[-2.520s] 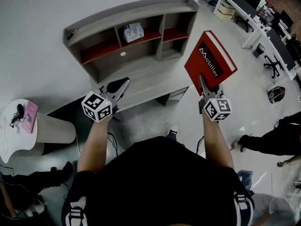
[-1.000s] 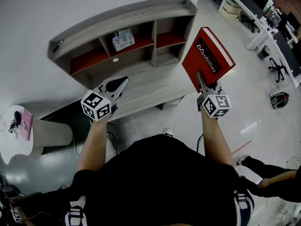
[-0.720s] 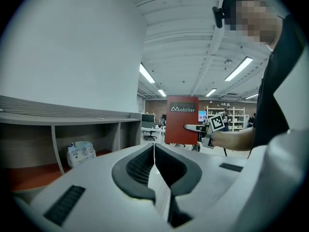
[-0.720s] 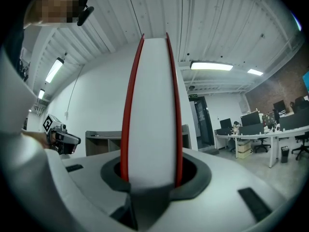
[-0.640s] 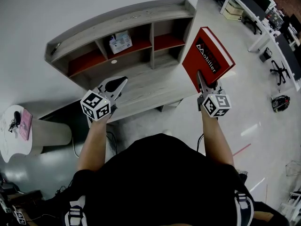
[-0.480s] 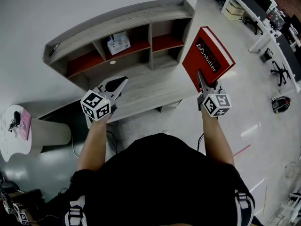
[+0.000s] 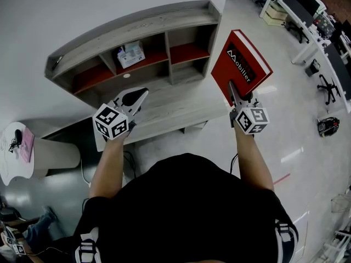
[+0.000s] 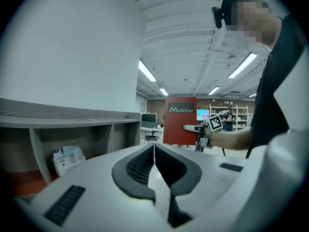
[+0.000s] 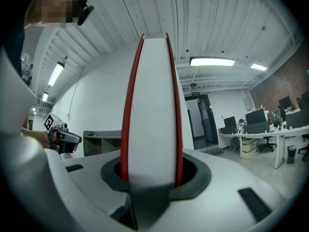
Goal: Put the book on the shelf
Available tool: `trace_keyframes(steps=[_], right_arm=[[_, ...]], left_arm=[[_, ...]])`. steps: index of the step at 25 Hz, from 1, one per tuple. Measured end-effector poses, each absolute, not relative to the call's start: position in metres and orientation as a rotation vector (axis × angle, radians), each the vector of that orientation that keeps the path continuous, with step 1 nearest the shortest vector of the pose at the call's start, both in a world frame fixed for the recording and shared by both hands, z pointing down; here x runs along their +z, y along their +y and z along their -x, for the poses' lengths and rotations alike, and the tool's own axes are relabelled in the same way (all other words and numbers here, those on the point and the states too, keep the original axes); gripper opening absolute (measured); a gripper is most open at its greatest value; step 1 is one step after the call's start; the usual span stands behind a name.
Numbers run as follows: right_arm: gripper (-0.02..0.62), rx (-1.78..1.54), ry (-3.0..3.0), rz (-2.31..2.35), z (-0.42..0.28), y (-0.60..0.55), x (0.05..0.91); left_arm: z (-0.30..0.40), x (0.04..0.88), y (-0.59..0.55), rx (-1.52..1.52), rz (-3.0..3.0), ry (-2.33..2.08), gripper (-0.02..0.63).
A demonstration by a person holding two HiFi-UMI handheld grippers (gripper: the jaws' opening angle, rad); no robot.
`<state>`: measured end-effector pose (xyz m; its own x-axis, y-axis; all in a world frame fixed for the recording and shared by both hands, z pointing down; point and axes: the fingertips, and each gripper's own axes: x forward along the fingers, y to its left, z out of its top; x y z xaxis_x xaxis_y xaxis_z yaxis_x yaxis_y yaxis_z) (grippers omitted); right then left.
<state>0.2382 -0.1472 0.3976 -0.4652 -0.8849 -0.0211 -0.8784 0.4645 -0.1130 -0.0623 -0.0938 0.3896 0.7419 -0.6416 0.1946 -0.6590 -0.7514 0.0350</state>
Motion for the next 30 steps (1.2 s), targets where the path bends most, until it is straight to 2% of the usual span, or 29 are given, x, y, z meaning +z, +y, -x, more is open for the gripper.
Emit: trace_keyframes(steps=[13, 30], right_arm=[[0.164, -0.118, 2.667, 1.529, -0.269, -0.180, 0.408], [0.164, -0.134, 2.668, 1.501, -0.270, -0.190, 0.413]], left_arm=[[0.023, 0.404, -0.113, 0.289, -2.829, -1.083, 0.023], [0.019, 0.411, -0.115, 0.269, -2.800, -1.111, 0.023]])
